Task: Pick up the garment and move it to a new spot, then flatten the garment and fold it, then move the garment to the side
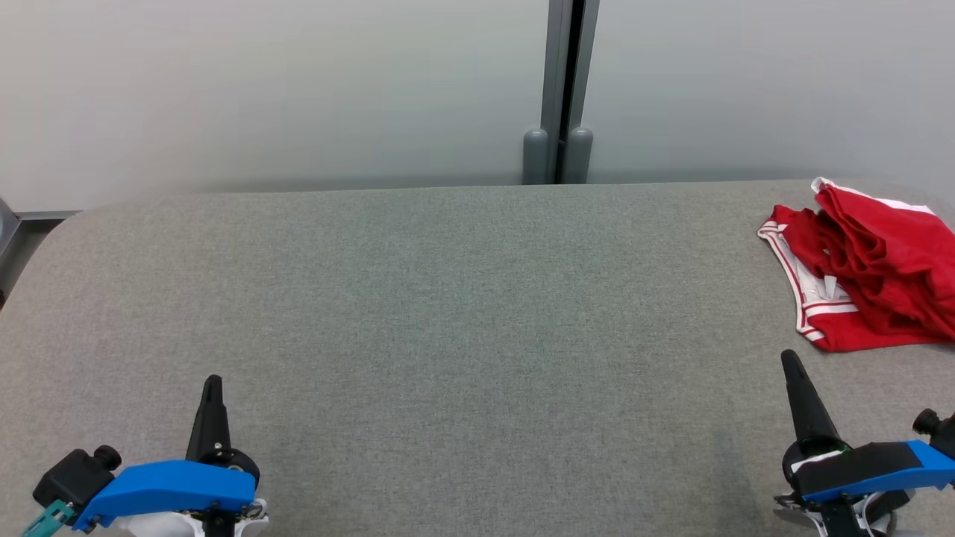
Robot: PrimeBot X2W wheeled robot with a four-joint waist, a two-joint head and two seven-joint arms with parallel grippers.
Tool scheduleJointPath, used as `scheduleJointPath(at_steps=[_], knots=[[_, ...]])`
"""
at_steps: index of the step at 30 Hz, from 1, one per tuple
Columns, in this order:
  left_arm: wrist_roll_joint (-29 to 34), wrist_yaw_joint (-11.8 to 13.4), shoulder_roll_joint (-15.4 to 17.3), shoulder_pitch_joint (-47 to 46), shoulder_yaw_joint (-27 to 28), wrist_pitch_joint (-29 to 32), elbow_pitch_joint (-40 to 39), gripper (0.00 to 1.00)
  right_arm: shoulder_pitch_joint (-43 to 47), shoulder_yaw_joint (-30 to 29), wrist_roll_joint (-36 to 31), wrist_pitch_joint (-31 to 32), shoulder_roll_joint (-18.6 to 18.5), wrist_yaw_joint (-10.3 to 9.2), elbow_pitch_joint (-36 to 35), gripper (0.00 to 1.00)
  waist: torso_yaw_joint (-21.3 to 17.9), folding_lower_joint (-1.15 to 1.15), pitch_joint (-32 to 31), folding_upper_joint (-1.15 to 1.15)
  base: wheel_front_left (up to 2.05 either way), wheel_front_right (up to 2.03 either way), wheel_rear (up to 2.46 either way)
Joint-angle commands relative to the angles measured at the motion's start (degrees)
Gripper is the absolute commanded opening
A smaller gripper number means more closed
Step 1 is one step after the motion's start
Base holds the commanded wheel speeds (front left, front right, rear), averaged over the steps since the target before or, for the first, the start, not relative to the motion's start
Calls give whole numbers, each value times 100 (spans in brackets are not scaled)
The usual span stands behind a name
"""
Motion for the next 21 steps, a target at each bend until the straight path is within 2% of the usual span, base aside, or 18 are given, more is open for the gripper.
scheduleJointPath(at_steps=[1, 21], knots=[[-169, -51, 3, -157, 54, 42, -50, 0, -146, -17, 194, 18, -24, 2, -35, 0, -2, 0, -3, 0, 0, 0, 0], [-1316, -188, -69, -246, 247, 346, -25, 0, -209, -48, 1429, 172, -26, 3, 112, 0, -22, 0, -39, 0, 0, 0, 0]])
